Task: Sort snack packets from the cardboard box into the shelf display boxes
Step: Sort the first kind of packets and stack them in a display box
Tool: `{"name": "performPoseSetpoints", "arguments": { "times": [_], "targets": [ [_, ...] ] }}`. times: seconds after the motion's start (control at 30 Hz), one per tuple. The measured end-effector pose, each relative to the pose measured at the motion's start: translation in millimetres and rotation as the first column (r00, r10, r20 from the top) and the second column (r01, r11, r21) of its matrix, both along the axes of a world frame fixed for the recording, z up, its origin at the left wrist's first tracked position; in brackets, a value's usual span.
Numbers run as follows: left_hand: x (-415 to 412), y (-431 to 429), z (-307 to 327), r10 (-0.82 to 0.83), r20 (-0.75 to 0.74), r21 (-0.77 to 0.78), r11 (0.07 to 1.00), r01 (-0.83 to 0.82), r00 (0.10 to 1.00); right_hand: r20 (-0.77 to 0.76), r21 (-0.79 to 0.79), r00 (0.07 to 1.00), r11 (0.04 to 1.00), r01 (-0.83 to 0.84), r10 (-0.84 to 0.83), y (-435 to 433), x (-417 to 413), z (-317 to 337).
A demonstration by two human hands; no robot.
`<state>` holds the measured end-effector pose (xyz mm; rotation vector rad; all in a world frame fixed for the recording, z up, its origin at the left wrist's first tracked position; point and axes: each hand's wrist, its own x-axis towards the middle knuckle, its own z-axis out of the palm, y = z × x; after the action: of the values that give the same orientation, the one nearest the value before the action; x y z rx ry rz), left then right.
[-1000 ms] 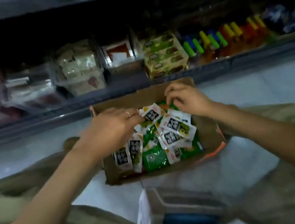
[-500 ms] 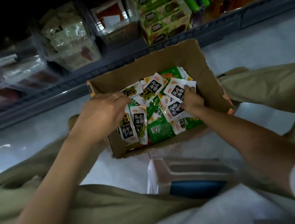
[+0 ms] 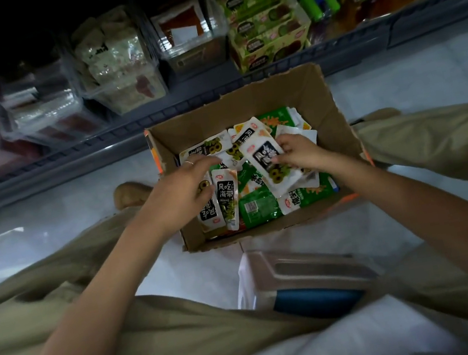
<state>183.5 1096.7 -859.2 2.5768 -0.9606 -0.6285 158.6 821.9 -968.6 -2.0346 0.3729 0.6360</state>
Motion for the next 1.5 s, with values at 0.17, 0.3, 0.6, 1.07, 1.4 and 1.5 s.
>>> {"name": "performPoseSetpoints", "arguments": {
  "times": [0.17,0.3,0.6,1.07,1.4,1.5],
  "targets": [
    [-11,-13,-3,0.090,-0.353,-0.185,0.969,-0.164,0.931,-0.199,0.651,0.972,0.725,0.227,-0.126,45,-2,56],
    [-13,-23,-3,0.163,-0.315,-0.345,0.898,-0.273,0.935,-0.148,0.715,0.988,0.687,0.131,-0.035,60,5,68],
    [-11,-20,2,0.317,-0.296,-0.297,0.866,-0.402,0.901,-0.150,-0.517,0.866,0.709,-0.480,0.477,-2,1,-38],
    [-10,-20,5,0.340,-0.333,-0.314,0.839,-0.444,0.879,0.007,-0.651,0.875,0.666,-0.364,0.485,3,3,-29],
    [-10,-28,20,0.276,-0.564,-0.440,0.697,-0.566,0.778,0.122,0.584,0.942,0.790,0.187,-0.313,49,12,101],
    [-12,-34,28,0.251,-0.572,-0.487,0.663,-0.569,0.781,0.257,0.585,0.906,0.800,0.132,-0.337,65,12,118]
  ]
}}
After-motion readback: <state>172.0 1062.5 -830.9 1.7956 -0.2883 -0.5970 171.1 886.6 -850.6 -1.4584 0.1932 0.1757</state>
